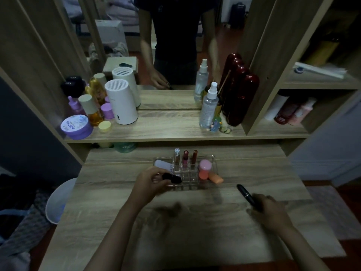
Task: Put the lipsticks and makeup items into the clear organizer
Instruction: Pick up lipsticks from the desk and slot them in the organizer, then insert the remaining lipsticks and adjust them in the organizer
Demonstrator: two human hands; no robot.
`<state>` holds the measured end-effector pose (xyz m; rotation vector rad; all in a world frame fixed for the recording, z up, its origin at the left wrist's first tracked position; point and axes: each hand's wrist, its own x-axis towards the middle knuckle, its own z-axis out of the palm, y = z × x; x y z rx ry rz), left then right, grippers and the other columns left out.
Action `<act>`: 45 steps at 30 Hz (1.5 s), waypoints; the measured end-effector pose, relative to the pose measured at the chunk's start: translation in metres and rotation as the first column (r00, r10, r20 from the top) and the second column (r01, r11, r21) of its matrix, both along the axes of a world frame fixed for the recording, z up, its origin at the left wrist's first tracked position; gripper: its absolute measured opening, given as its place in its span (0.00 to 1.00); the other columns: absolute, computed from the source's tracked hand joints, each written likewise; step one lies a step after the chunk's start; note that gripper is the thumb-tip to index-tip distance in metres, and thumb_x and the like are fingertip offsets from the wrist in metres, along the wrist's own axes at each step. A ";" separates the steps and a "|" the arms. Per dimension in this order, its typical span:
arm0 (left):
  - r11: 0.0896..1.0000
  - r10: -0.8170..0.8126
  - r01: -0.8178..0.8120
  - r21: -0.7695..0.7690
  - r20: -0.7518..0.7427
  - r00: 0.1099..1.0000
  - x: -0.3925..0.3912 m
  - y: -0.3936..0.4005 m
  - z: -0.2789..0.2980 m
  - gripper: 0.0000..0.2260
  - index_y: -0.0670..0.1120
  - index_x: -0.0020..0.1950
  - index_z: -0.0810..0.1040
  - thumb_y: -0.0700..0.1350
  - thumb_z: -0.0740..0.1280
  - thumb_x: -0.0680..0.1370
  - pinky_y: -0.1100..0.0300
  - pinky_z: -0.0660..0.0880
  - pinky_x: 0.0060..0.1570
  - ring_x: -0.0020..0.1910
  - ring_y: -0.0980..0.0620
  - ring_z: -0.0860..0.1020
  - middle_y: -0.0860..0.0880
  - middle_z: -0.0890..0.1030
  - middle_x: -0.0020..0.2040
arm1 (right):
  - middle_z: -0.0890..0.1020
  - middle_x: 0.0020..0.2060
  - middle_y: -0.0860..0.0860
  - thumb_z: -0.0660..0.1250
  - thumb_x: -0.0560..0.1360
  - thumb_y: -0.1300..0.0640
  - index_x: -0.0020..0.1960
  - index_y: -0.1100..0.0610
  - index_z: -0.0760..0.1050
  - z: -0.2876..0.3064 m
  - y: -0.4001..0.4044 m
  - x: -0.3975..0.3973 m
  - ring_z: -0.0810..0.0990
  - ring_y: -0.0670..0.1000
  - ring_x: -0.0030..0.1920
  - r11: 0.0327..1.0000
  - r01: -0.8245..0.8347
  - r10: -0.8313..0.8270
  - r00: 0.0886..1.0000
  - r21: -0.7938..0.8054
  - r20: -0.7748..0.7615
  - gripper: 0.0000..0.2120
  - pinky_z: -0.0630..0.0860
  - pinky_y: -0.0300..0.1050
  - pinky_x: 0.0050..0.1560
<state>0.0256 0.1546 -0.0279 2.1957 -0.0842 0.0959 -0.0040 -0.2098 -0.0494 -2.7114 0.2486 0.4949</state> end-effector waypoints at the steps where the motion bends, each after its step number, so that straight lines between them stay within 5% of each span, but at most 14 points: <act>1: 1.000 -0.006 0.006 0.001 0.007 1.000 0.000 0.000 0.000 0.11 0.52 0.45 0.81 0.39 0.75 0.66 0.64 0.72 0.42 0.43 0.51 0.78 0.52 0.81 0.41 | 0.78 0.53 0.57 0.70 0.71 0.54 0.62 0.55 0.73 -0.002 0.003 -0.003 0.79 0.57 0.50 1.000 0.004 -0.004 1.000 0.002 0.031 0.20 0.74 0.47 0.48; 8: 1.000 -0.028 0.028 -0.008 0.012 1.000 -0.002 -0.002 0.001 0.11 0.52 0.45 0.81 0.39 0.74 0.67 0.54 0.75 0.44 0.44 0.48 0.79 0.50 0.82 0.42 | 0.78 0.40 0.54 0.69 0.70 0.62 0.41 0.55 0.74 -0.003 0.014 -0.006 0.77 0.54 0.40 0.998 0.057 -0.061 0.986 0.028 0.157 0.05 0.79 0.52 0.44; 10: 0.999 -0.027 0.027 -0.018 -0.004 1.000 0.000 -0.001 0.000 0.10 0.50 0.45 0.81 0.39 0.74 0.67 0.55 0.76 0.45 0.45 0.48 0.79 0.48 0.82 0.43 | 0.79 0.45 0.56 0.70 0.70 0.59 0.50 0.55 0.75 -0.004 0.014 -0.001 0.78 0.56 0.44 0.996 0.081 -0.086 0.989 0.047 0.124 0.10 0.78 0.51 0.47; 13: 0.998 0.020 -0.022 -0.062 -0.036 0.999 0.001 0.006 0.001 0.08 0.48 0.46 0.82 0.39 0.73 0.68 0.67 0.75 0.43 0.44 0.53 0.81 0.48 0.84 0.44 | 0.75 0.58 0.57 0.72 0.68 0.55 0.69 0.53 0.64 -0.005 0.021 0.011 0.76 0.59 0.56 0.996 0.046 -0.052 0.997 0.082 0.065 0.32 0.75 0.50 0.52; 17: 0.993 0.044 -0.050 -0.106 -0.058 0.997 -0.003 0.006 0.001 0.07 0.50 0.46 0.80 0.39 0.70 0.71 0.75 0.73 0.39 0.43 0.59 0.79 0.54 0.82 0.42 | 0.76 0.58 0.55 0.73 0.68 0.51 0.70 0.49 0.64 -0.007 0.037 0.014 0.78 0.57 0.54 0.998 -0.016 0.007 0.991 0.064 0.136 0.33 0.73 0.45 0.49; 22: 0.982 0.085 -0.094 -0.163 -0.062 0.994 -0.005 0.003 0.002 0.05 0.44 0.49 0.78 0.38 0.66 0.74 0.69 0.74 0.43 0.44 0.51 0.78 0.48 0.80 0.44 | 0.80 0.54 0.57 0.68 0.70 0.61 0.60 0.57 0.75 -0.017 0.044 0.015 0.79 0.57 0.51 0.999 0.024 -0.032 0.978 0.041 0.207 0.18 0.73 0.46 0.48; 26: 0.965 0.066 -0.091 -0.247 -0.107 0.992 -0.006 -0.001 0.007 0.05 0.44 0.52 0.74 0.39 0.63 0.77 0.44 0.78 0.51 0.50 0.43 0.79 0.41 0.79 0.50 | 0.81 0.45 0.58 0.67 0.71 0.63 0.52 0.60 0.79 -0.013 0.040 0.015 0.77 0.55 0.41 0.992 0.116 -0.126 0.952 0.052 0.278 0.10 0.69 0.43 0.40; 28: 0.963 0.080 -0.104 -0.249 -0.104 0.991 -0.004 -0.002 0.009 0.05 0.43 0.52 0.75 0.39 0.63 0.77 0.40 0.77 0.51 0.50 0.41 0.79 0.41 0.79 0.50 | 0.82 0.45 0.61 0.68 0.71 0.63 0.52 0.61 0.80 -0.004 0.038 0.018 0.79 0.59 0.42 0.984 0.158 -0.175 0.924 0.079 0.339 0.10 0.72 0.46 0.41; 32: 0.972 0.113 -0.125 -0.197 -0.070 0.991 0.004 -0.002 0.015 0.07 0.44 0.53 0.75 0.40 0.66 0.75 0.54 0.79 0.42 0.45 0.46 0.79 0.47 0.78 0.46 | 0.82 0.45 0.64 0.68 0.71 0.66 0.54 0.64 0.79 0.035 0.050 0.038 0.80 0.63 0.44 0.984 0.092 -0.155 0.854 0.149 0.497 0.12 0.74 0.51 0.45; 36: 0.986 0.133 -0.141 -0.094 -0.086 0.987 0.017 -0.007 0.018 0.12 0.44 0.54 0.75 0.42 0.70 0.72 0.57 0.77 0.40 0.41 0.53 0.76 0.52 0.77 0.44 | 0.79 0.44 0.59 0.68 0.71 0.67 0.55 0.61 0.79 0.075 0.087 0.058 0.79 0.58 0.44 0.963 -0.107 -0.066 0.800 0.249 0.596 0.13 0.77 0.53 0.45; 39: 0.992 0.121 -0.124 -0.037 -0.078 0.990 0.025 -0.012 0.019 0.13 0.43 0.53 0.75 0.42 0.72 0.70 0.67 0.72 0.36 0.41 0.54 0.76 0.52 0.77 0.43 | 0.78 0.45 0.56 0.69 0.70 0.65 0.55 0.59 0.80 0.086 0.117 0.071 0.77 0.53 0.45 0.937 -0.251 0.064 0.805 0.241 0.590 0.13 0.74 0.47 0.47; 45: 0.993 0.120 -0.116 0.036 -0.124 0.985 0.034 -0.020 0.019 0.11 0.44 0.49 0.76 0.39 0.72 0.69 0.65 0.71 0.38 0.43 0.51 0.78 0.47 0.80 0.44 | 0.79 0.46 0.54 0.68 0.71 0.63 0.54 0.58 0.80 0.071 0.146 0.087 0.76 0.50 0.46 0.922 -0.311 0.151 0.837 0.231 0.525 0.12 0.70 0.40 0.48</act>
